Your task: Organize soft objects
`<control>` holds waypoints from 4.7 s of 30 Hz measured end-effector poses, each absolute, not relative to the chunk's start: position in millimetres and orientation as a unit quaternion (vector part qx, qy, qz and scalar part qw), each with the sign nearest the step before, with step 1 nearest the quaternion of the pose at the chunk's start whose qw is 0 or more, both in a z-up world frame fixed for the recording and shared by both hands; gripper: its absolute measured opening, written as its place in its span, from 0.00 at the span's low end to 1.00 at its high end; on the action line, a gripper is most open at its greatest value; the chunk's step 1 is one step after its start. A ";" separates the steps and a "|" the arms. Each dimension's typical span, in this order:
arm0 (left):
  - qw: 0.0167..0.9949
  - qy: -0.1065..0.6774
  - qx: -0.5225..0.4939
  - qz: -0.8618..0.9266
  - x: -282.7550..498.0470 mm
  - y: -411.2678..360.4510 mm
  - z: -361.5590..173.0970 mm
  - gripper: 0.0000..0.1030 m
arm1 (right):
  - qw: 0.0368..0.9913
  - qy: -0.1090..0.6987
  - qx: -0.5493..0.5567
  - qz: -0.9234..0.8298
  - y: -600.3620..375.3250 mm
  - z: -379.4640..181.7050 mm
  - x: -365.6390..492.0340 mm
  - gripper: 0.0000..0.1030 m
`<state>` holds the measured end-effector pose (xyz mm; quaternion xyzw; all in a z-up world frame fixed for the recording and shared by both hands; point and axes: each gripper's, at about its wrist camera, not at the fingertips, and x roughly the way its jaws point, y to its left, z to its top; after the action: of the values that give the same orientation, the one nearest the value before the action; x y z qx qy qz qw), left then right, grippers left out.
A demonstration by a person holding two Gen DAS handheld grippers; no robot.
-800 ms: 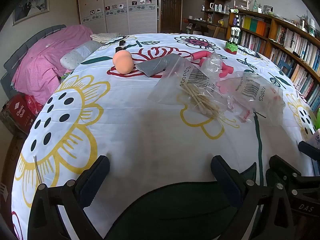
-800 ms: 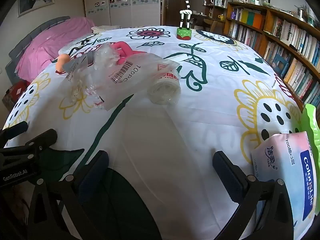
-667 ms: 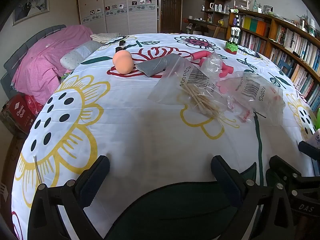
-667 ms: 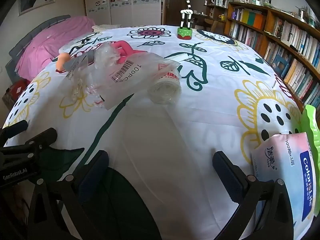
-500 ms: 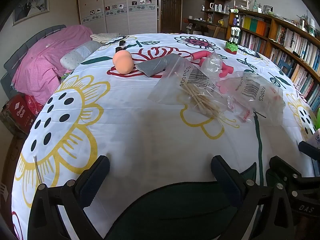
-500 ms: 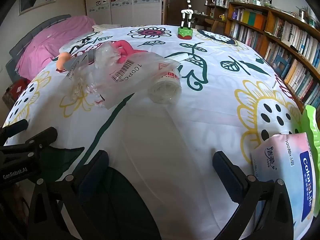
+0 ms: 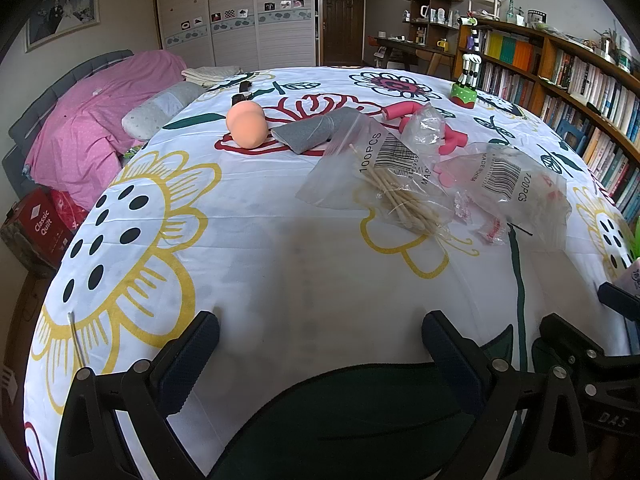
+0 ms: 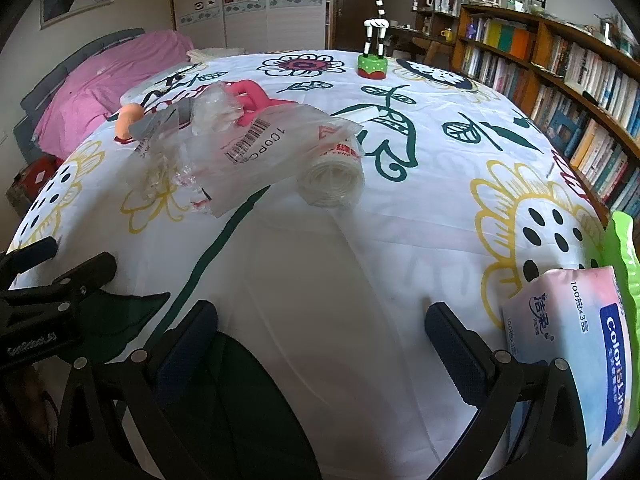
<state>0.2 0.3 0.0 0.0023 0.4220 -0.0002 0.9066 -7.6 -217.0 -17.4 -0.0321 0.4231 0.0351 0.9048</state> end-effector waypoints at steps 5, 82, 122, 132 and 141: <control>0.906 0.422 0.002 -0.001 0.5 0.1 0.1 1.00 | 0.894 0.442 -0.040 0.058 -216.1 -14.9 -3.8 1.00; 0.912 0.392 -0.109 -0.057 31.5 28.9 15.8 0.24 | 0.920 0.380 -0.015 0.098 -197.8 26.6 90.2 0.26; 0.912 0.395 -0.106 -0.017 56.1 43.6 15.0 0.83 | 0.912 0.401 0.038 0.081 -233.5 15.6 40.0 0.51; 0.915 0.392 -0.095 -0.019 62.0 37.5 14.5 0.47 | 0.902 0.420 0.038 0.093 -226.7 -0.3 41.9 0.38; 0.914 0.391 -0.105 -0.041 55.4 39.5 15.4 0.18 | 0.916 0.386 0.064 0.092 -238.7 24.7 22.5 0.38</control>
<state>55.4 39.5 15.4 -0.1045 0.3905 -0.0407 0.9137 22.5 -238.7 24.7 0.0638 0.3861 0.0917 0.9157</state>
